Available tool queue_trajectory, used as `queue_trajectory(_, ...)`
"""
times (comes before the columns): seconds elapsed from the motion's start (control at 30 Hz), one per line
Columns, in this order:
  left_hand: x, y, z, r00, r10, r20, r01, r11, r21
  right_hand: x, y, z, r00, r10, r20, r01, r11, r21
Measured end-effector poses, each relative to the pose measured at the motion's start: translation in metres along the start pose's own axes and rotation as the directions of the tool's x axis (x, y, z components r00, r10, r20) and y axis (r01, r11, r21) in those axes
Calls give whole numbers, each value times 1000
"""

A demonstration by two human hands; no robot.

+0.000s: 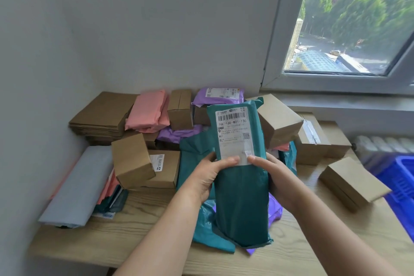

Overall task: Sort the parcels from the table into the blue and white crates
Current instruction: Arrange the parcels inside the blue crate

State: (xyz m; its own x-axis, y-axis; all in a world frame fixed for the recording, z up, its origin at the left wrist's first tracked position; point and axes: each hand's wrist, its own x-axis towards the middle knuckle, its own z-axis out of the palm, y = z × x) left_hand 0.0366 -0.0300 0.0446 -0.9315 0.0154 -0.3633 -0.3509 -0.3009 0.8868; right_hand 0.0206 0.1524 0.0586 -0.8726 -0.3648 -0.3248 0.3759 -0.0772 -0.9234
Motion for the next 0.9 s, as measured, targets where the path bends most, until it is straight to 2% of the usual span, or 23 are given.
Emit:
queue_trajectory(0.1, -6, 1, -1, 1000, -14, 20, 16, 994, -107, -4, 2, -4, 1000, 7, 31, -9, 999, 47)
queue_trajectory(0.23, -12, 4, 6, 1000, -11, 8, 13, 987, -160, -11, 6, -5, 997, 1, 72, -8, 995, 100)
queue_trajectory(0.53, -15, 5, 8, 998, -19, 51, 25, 993, -114, -15, 15, -8, 989, -34, 146, 10, 986, 163)
queue_trajectory(0.9, -6, 7, 8, 996, -23, 81, 31, 995, -95, -13, 6, -6, 992, -33, 123, 8, 981, 195)
